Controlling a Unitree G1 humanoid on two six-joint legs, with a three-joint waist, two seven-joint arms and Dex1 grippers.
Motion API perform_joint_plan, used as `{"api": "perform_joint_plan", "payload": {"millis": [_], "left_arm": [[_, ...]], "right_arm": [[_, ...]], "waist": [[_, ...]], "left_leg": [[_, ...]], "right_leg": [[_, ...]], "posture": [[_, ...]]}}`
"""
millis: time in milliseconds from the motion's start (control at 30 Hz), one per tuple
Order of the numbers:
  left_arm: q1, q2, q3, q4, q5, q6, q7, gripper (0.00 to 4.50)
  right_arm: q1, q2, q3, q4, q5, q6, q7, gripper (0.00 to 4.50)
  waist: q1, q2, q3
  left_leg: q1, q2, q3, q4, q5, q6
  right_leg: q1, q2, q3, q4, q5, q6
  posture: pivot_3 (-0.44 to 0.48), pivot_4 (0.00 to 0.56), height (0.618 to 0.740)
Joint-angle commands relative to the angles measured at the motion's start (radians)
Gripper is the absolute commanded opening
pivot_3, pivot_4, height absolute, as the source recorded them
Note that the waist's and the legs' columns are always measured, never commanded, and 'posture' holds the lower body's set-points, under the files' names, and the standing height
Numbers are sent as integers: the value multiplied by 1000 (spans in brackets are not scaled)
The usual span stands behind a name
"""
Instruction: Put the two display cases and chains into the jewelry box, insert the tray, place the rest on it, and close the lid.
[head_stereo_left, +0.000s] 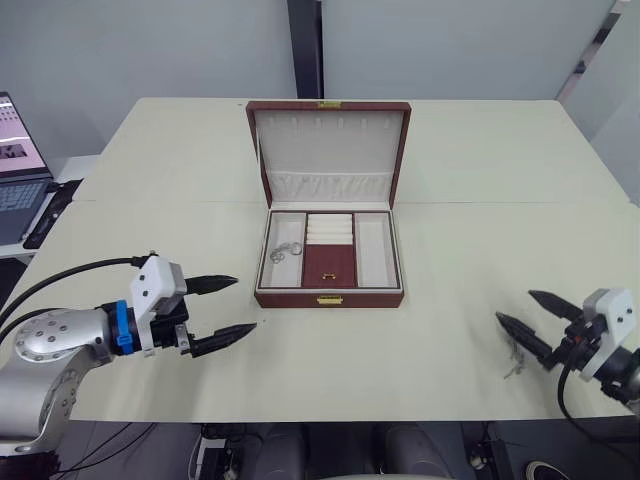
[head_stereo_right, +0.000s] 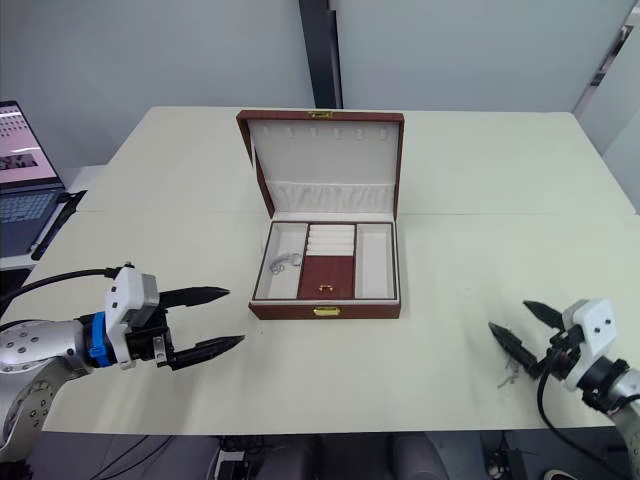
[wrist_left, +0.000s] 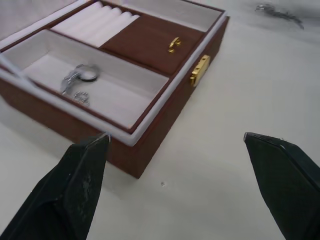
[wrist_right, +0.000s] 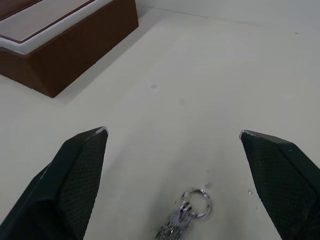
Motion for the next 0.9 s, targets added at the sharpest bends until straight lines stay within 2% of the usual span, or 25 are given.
{"api": "perform_joint_plan", "payload": {"millis": [33,200,467,833,900], "left_arm": [[-9,11,-49,-64,2,-62,-62,4463],[2,-34,-116,-108,17,-177,-101,4463],[29,-131,-175,-97,36,-337,-118,4463],[51,-131,-175,-80,30,-367,-113,4463],[51,-132,-172,-78,28,-366,-109,4500]], "right_arm": [[46,35,-21,-66,-15,-37,-46,4500],[97,87,9,-64,-79,-94,-90,4500],[97,151,86,-4,-191,-155,-171,4500],[116,154,159,69,-274,-183,-198,4500],[119,151,161,74,-279,-181,-201,4087]], "waist": [[-1,0,0],[0,1,0],[0,1,-1],[0,0,-5],[0,-1,-5]], "left_leg": [[0,0,1,0,0,0],[1,0,1,0,0,0],[1,0,1,0,0,0],[2,0,1,0,0,0],[3,0,1,0,0,0]], "right_leg": [[0,0,0,0,0,0],[0,1,0,0,0,0],[0,1,1,0,0,0],[1,1,1,0,0,0],[3,1,1,0,0,0]], "posture": [[0,150,740],[0,150,740],[0,150,740],[0,150,740],[0,150,740]]}}
